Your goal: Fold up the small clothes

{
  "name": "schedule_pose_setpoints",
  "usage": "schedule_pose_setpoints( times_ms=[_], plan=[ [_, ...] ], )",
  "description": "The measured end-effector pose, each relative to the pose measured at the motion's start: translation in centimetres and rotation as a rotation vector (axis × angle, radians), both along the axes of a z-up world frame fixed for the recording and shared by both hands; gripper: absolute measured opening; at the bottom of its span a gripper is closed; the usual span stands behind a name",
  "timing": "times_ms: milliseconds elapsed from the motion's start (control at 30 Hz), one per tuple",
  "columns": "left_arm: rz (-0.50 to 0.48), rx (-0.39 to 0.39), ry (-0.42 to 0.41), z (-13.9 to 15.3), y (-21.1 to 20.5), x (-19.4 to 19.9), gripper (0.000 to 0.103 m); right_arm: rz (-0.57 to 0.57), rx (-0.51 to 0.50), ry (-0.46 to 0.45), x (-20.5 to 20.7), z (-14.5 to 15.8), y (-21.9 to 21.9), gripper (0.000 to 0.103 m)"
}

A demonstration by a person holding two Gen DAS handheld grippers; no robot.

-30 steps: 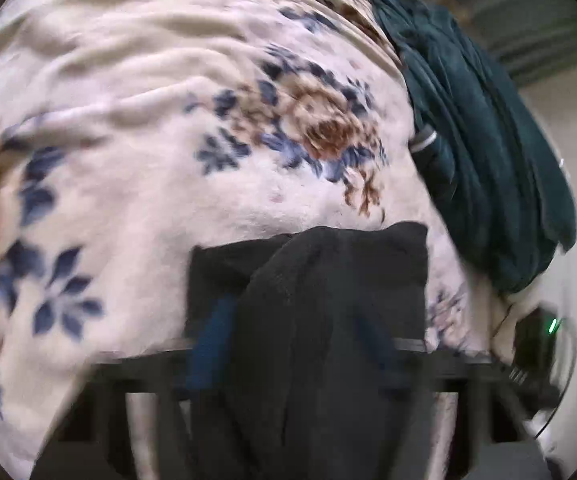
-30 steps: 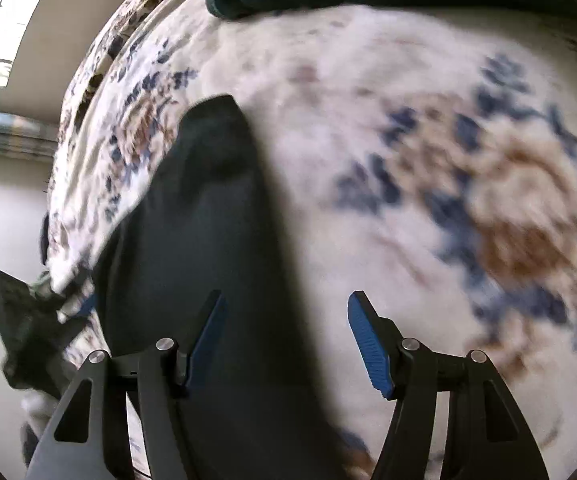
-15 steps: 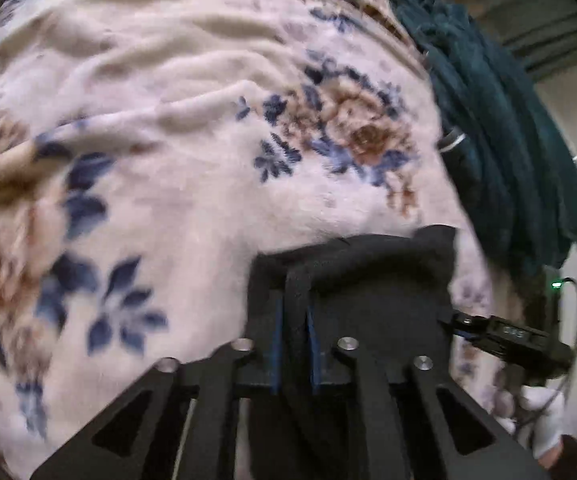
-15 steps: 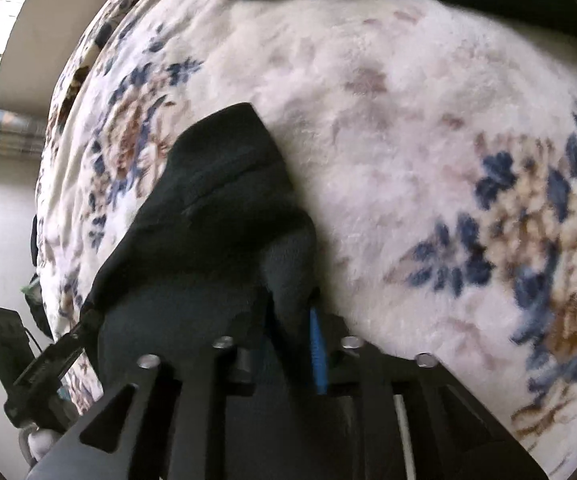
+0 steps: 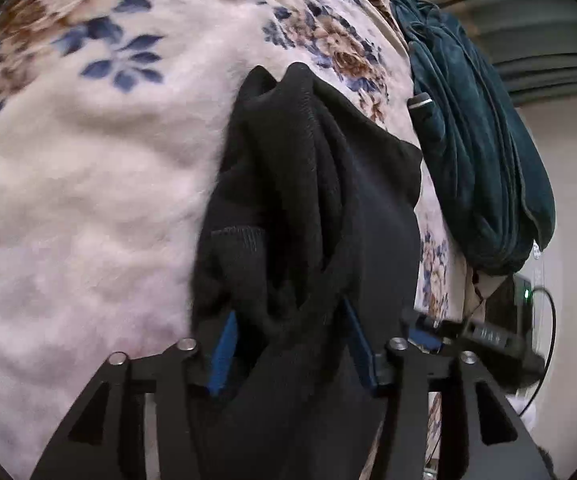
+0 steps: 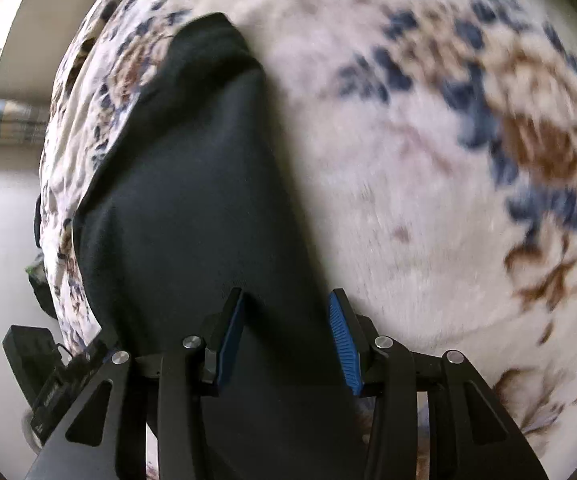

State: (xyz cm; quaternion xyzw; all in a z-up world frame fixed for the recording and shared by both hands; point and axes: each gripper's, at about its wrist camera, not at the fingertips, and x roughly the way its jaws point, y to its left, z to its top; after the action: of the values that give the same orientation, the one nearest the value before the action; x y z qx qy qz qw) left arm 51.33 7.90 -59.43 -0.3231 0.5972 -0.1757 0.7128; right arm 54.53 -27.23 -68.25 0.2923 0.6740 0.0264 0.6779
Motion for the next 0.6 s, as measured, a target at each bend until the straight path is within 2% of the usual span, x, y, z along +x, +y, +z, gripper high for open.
schedule_pose_setpoints(
  times_ms=[100,167,267,333,400,500,533,567,600],
  plan=[
    [-0.022,0.027,-0.013,-0.3,-1.3,1.0,0.058,-0.022,0.008,0.003,-0.6,-0.4,0.0,0.045],
    [-0.039,0.033,-0.029,-0.3,-1.3,1.1,0.056,-0.021,0.007,0.005,-0.8,-0.5,0.2,0.045],
    [-0.009,0.003,-0.008,0.2,-0.1,0.8,0.056,-0.011,-0.001,-0.001,-0.8,0.1,0.6,0.045],
    [0.032,0.032,-0.06,2.4,0.7,0.7,0.056,-0.005,-0.007,-0.007,-0.9,0.6,0.7,0.045],
    [0.067,0.03,-0.105,3.7,1.6,0.6,0.058,0.003,-0.013,-0.016,-1.0,1.2,0.6,0.045],
    [0.094,0.047,-0.101,3.1,2.4,2.4,0.054,0.003,-0.012,-0.016,-1.2,1.4,0.4,0.045],
    [0.096,0.062,-0.1,2.6,2.5,3.2,0.032,0.0,-0.014,-0.013,-1.2,1.3,0.3,0.045],
    [0.067,0.061,-0.092,2.0,2.2,4.1,0.017,-0.005,-0.015,-0.009,-1.2,1.3,0.3,0.045],
    [0.036,0.06,-0.082,1.6,1.6,4.9,0.011,-0.008,-0.013,-0.008,-1.2,1.2,0.3,0.045]
  ],
)
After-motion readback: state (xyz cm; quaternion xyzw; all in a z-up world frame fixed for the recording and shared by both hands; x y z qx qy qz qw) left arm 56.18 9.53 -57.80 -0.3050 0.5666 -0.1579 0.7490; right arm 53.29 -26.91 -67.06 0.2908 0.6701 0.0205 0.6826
